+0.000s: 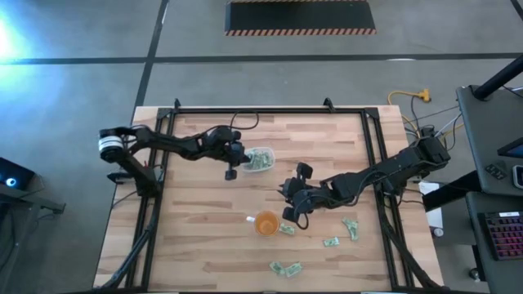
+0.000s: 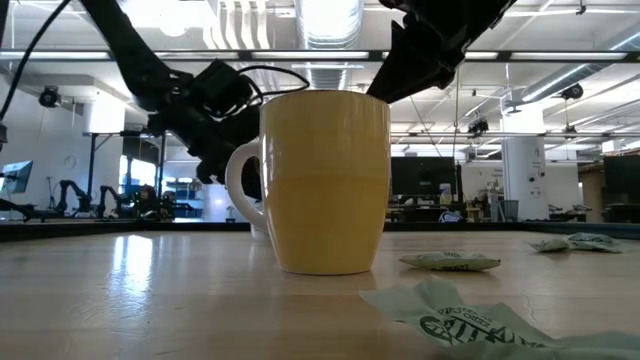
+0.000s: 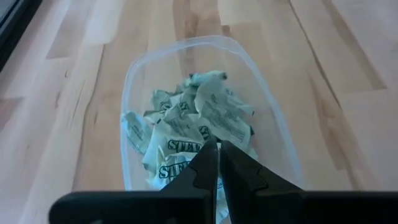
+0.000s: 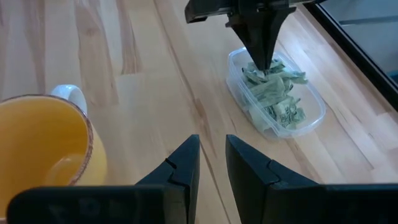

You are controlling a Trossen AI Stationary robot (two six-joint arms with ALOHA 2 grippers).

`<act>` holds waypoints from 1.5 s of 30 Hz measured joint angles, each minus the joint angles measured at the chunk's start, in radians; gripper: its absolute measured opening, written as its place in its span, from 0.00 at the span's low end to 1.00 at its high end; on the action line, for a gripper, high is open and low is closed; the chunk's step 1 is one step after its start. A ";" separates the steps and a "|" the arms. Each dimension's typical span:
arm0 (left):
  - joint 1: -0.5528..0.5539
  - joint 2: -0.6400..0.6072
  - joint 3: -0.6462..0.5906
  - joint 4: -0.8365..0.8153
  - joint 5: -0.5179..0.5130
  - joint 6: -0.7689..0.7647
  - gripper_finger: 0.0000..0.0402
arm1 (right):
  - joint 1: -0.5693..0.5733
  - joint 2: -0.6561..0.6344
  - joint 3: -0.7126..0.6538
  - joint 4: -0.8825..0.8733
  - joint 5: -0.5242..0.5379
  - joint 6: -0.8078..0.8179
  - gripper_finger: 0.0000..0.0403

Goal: Pick and place Stevia / Truvia into bins
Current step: Put the stevia packet into the transparent bin

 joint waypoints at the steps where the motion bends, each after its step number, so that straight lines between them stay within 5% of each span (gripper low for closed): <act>1: 0.001 0.003 0.001 0.002 -0.001 0.000 0.00 | 0.000 0.000 -0.001 0.000 0.000 0.000 0.17; 11: 0.003 -0.001 0.001 -0.004 -0.025 0.000 0.02 | 0.000 0.000 -0.012 0.001 0.000 0.000 0.17; 21: 0.003 -0.016 0.003 -0.031 -0.031 -0.001 0.31 | 0.000 0.000 -0.012 0.001 0.000 0.000 0.17; 27: 0.002 -0.104 0.009 -0.092 -0.031 -0.005 0.43 | 0.000 0.000 -0.020 0.000 0.000 0.000 0.17; 35: -0.002 -0.287 0.005 -0.233 -0.028 -0.057 0.44 | 0.000 0.000 -0.046 -0.042 -0.046 0.008 0.17; 45: -0.079 -0.450 -0.028 -0.419 0.034 -0.262 0.44 | 0.001 0.000 -0.059 -0.462 -0.106 0.488 0.17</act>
